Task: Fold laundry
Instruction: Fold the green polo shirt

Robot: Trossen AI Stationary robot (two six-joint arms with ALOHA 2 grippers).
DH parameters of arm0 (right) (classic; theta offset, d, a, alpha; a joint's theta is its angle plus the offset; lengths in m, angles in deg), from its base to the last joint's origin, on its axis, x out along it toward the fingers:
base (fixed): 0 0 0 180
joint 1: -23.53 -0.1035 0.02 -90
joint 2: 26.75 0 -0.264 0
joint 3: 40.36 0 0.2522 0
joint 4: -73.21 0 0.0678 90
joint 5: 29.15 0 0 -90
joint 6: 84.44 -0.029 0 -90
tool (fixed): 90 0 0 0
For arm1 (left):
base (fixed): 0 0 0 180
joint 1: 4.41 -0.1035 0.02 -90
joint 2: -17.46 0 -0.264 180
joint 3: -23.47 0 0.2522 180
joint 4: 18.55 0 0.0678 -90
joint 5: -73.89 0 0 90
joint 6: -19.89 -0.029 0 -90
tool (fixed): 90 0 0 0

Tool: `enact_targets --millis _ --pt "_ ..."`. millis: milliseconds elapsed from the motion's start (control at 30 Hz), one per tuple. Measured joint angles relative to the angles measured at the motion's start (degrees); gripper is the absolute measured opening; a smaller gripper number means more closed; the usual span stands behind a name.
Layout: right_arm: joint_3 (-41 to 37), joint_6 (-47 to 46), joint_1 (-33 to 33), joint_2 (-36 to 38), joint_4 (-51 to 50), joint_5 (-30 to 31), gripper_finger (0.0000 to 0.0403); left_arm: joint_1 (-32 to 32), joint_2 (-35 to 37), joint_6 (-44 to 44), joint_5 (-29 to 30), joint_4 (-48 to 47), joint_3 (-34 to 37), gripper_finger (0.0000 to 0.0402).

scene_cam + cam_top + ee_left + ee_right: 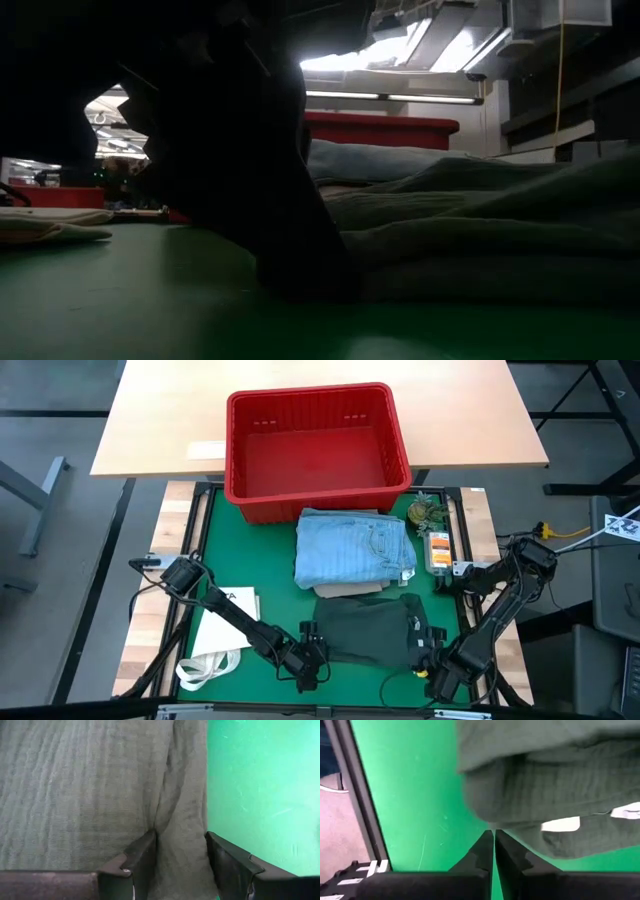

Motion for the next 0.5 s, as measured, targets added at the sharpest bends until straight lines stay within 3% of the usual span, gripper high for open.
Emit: enact_targets --millis 233,500 --pt "0.0 0.0 0.0 0.0 0.4 0.1 0.0026 0.0 0.3 0.0 -0.4 1.0 0.1 0.0169" --pt "0.0 -0.2 1.1 0.0 0.2 -4.4 0.0027 0.4 3.0 -0.3 -2.4 0.6 0.4 0.0169"
